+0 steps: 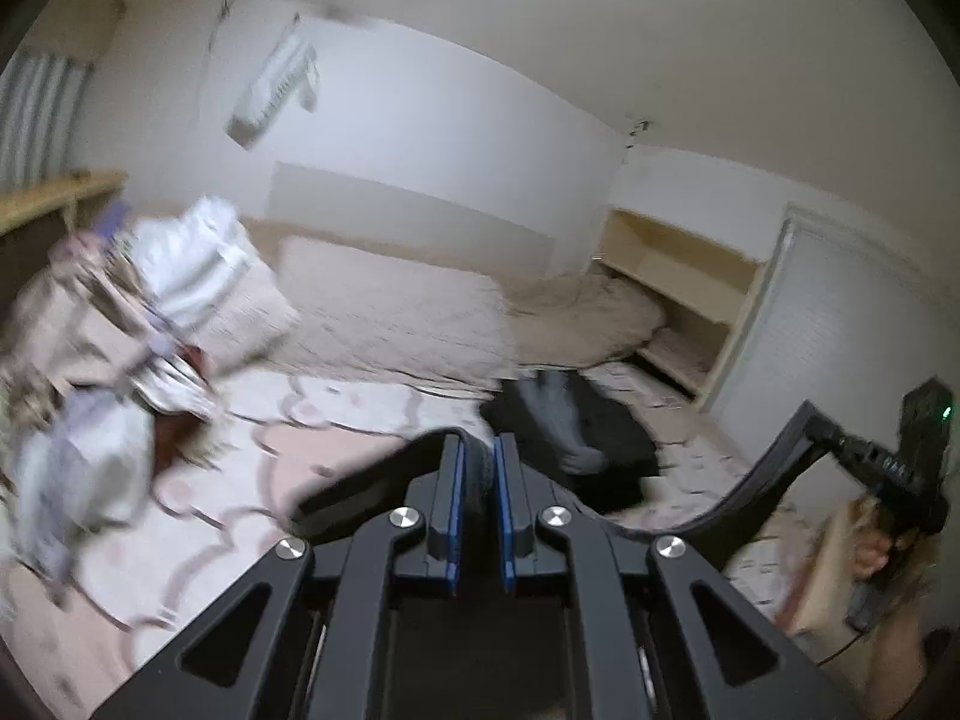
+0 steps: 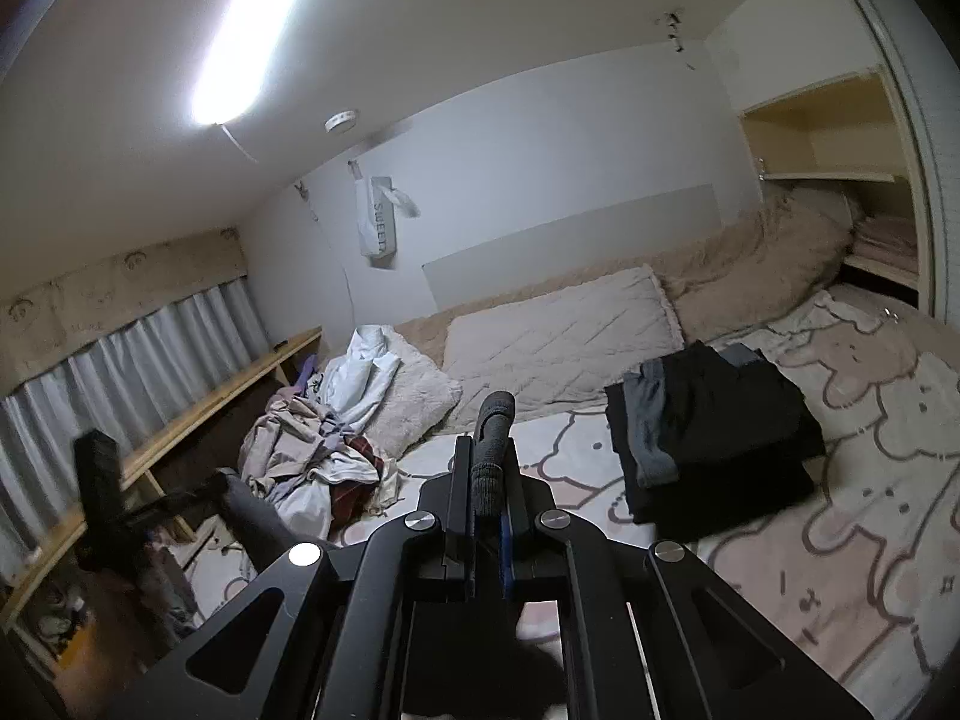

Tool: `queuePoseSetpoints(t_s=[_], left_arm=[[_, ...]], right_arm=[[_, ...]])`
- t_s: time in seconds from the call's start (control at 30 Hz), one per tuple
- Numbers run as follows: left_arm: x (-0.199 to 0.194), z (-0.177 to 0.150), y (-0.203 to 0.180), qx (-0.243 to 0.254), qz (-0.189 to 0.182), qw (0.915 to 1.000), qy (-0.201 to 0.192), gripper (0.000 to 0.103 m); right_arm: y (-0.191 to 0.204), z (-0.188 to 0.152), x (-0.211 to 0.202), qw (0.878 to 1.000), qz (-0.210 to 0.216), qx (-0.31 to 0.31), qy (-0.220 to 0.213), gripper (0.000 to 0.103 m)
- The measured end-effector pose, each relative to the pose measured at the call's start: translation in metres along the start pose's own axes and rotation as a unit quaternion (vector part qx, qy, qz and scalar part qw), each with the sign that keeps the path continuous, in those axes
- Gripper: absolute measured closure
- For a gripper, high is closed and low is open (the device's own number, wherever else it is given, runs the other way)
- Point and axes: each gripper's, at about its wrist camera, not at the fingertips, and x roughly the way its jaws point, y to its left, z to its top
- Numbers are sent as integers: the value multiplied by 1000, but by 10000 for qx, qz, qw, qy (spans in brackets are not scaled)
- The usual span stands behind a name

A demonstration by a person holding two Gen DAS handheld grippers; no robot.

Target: Fold clothes

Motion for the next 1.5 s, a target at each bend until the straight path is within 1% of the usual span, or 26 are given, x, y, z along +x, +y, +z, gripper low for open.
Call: queuePoseSetpoints(t_s=[0.07,0.2,0.27,0.33,0.37,0.47,0.6,0.67,0.7,0.73,0.83,0.9,0.97,1.0,1.03,1.13,1.17,1.23,1.33,1.4,1.5], left_arm=[[5,8,14,35,208,9998,-7,98],[29,19,44,-107,404,9991,-28,98],[45,25,53,-160,423,9990,13,98],[57,25,56,-189,305,9993,141,98],[63,21,53,-168,204,9994,233,98],[79,0,37,-45,-136,9983,561,98],[109,-52,12,69,-526,9912,1210,98],[128,-83,1,54,-678,9855,1557,89],[138,-100,-2,-2,-729,9819,1746,79],[146,-116,-5,-52,-773,9784,1918,72],[172,-156,-14,-27,-753,9671,2430,71],[190,-173,-20,-1,-754,9596,2711,71],[206,-183,-25,-1,-755,9528,2940,64],[215,-185,-29,-10,-768,9506,3007,52],[224,-184,-34,-28,-798,9494,3038,43],[247,-177,-49,-31,-888,9468,3093,40],[255,-174,-55,-5,-905,9462,3107,40],[270,-170,-70,78,-983,9430,3180,34],[287,-171,-101,392,-1133,9360,3310,34],[291,-175,-124,713,-1212,9308,3373,34],[281,-183,-141,1120,-1275,9236,3438,34]], right_arm=[[4,4,25,9998,-97,-130,141,96],[9,10,75,9986,-227,-265,398,96],[14,15,96,9981,-225,-329,467,96],[24,21,109,9970,-251,-522,509,96],[28,22,109,9966,-238,-620,479,96],[37,23,101,9956,-165,-823,413,96],[40,15,77,9951,6,-912,372,96],[41,11,66,9948,91,-956,351,96],[41,7,59,9946,126,-968,359,96],[37,-4,48,9945,119,-938,440,96],[20,-35,26,9952,-7,-668,722,96],[0,-57,16,9939,-111,-382,1026,96],[-15,-78,12,9904,-210,-162,1354,96],[-21,-90,11,9877,-249,-54,1544,96],[-29,-107,10,9835,-280,102,1786,96],[-39,-146,14,9719,-224,429,2306,96],[-39,-158,17,9677,-153,517,2465,96],[-37,-180,23,9593,9,691,2739,96],[-29,-207,34,9484,314,795,3055,96],[-21,-221,39,9416,566,851,3210,96],[1,-245,50,9268,1009,821,3524,96]])
